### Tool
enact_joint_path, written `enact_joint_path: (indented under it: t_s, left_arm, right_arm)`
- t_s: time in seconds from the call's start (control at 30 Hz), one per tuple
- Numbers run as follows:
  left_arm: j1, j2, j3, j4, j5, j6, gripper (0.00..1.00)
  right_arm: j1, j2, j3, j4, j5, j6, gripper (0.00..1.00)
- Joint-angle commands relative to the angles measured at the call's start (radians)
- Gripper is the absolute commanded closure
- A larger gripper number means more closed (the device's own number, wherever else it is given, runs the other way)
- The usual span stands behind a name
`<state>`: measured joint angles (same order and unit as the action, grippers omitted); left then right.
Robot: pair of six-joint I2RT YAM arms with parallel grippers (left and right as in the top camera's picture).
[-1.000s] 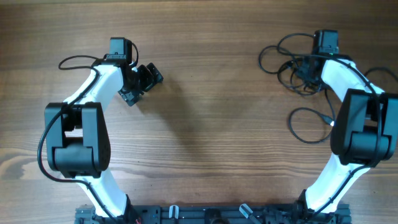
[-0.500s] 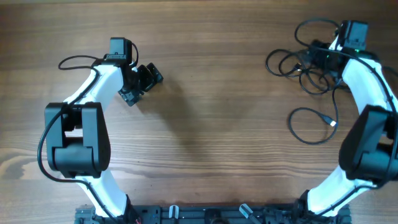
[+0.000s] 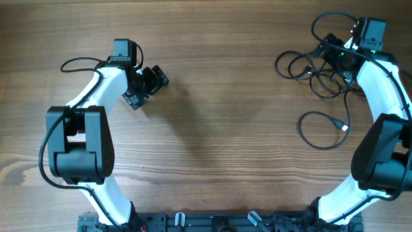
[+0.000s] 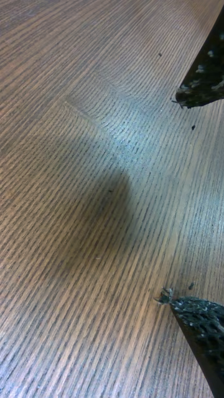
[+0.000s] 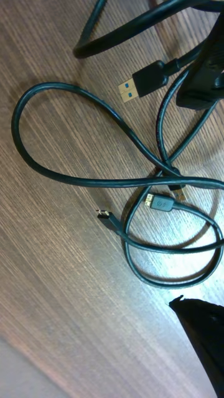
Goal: Untangle cables
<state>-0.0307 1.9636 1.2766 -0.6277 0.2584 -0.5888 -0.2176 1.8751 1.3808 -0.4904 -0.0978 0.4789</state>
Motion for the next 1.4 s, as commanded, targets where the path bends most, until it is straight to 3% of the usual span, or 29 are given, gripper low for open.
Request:
enact_joint_path:
  t_s: [0.0, 1.37]
  left_arm:
    - [0.002, 0.011, 0.000, 0.000, -0.013, 0.007, 0.00]
    - [0.002, 0.011, 0.000, 0.064, -0.002, 0.004, 0.00]
  right_arm:
    - [0.002, -0.007, 0.012, 0.003, -0.018, 0.055, 0.00]
    - [0.002, -0.007, 0.012, 0.003, -0.018, 0.055, 0.00]
